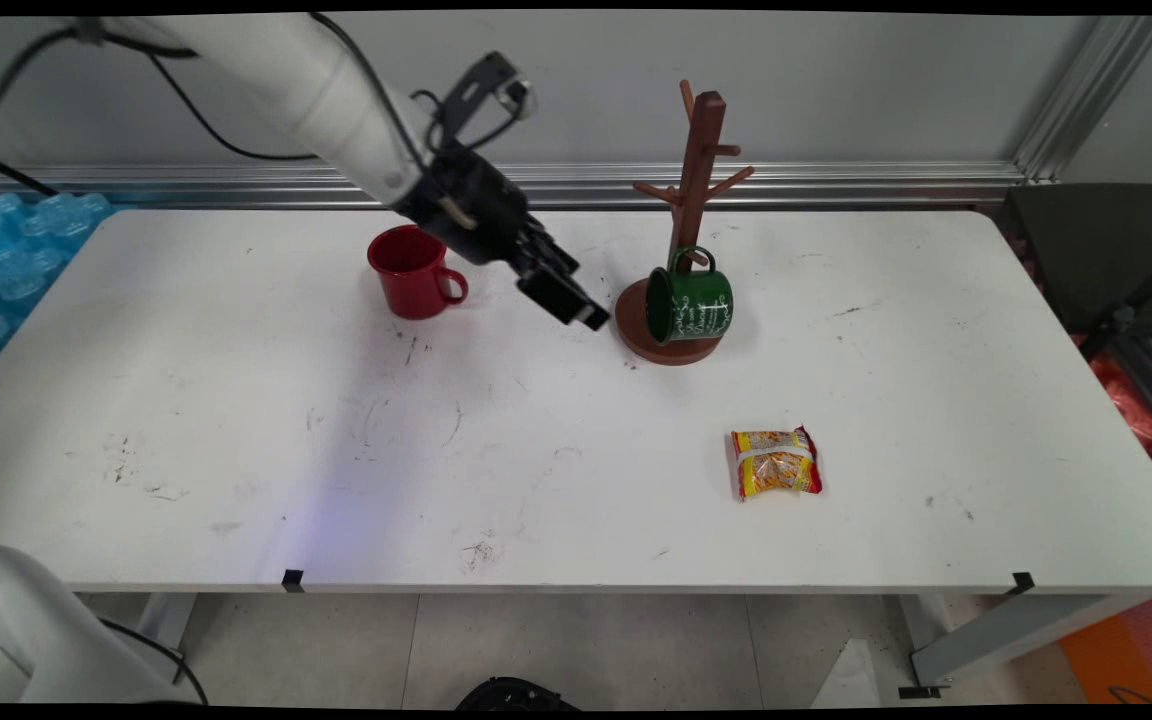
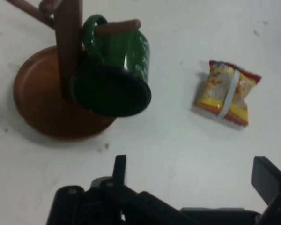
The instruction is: Pick up the green mug from the rack
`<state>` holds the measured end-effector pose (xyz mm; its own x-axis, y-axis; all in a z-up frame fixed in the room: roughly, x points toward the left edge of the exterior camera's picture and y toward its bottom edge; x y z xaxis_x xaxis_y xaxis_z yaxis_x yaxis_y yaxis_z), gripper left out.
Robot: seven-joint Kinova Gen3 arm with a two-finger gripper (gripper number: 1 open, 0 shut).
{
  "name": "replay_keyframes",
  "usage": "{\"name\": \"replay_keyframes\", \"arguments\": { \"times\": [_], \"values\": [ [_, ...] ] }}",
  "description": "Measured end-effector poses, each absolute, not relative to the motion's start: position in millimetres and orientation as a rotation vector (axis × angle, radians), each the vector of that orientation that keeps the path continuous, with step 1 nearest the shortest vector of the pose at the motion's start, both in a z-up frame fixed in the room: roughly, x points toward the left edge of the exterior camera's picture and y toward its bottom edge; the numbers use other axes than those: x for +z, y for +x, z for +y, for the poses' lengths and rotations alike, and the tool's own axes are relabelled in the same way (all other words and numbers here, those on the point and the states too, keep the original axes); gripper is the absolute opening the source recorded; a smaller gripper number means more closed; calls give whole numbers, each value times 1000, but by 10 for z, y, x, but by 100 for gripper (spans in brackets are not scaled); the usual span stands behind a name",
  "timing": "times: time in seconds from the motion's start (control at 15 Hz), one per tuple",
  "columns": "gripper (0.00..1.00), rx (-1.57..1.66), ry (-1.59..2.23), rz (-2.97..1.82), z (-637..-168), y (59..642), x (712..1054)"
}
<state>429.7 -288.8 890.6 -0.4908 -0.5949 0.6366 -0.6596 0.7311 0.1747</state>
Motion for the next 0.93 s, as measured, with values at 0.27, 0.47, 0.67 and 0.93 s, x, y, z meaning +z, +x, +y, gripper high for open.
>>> {"name": "replay_keyframes", "arguments": {
  "times": [0.27, 0.47, 0.67, 0.93],
  "values": [
    [100, 99, 984, -2202, -3021, 4126, 8724],
    [100, 79, 1020, -2173, -3134, 4021, 8584],
    [100, 58, 1047, -2148, -3222, 3952, 8484],
    [100, 26, 1087, -2105, -3325, 3871, 8367]
  ]
}}
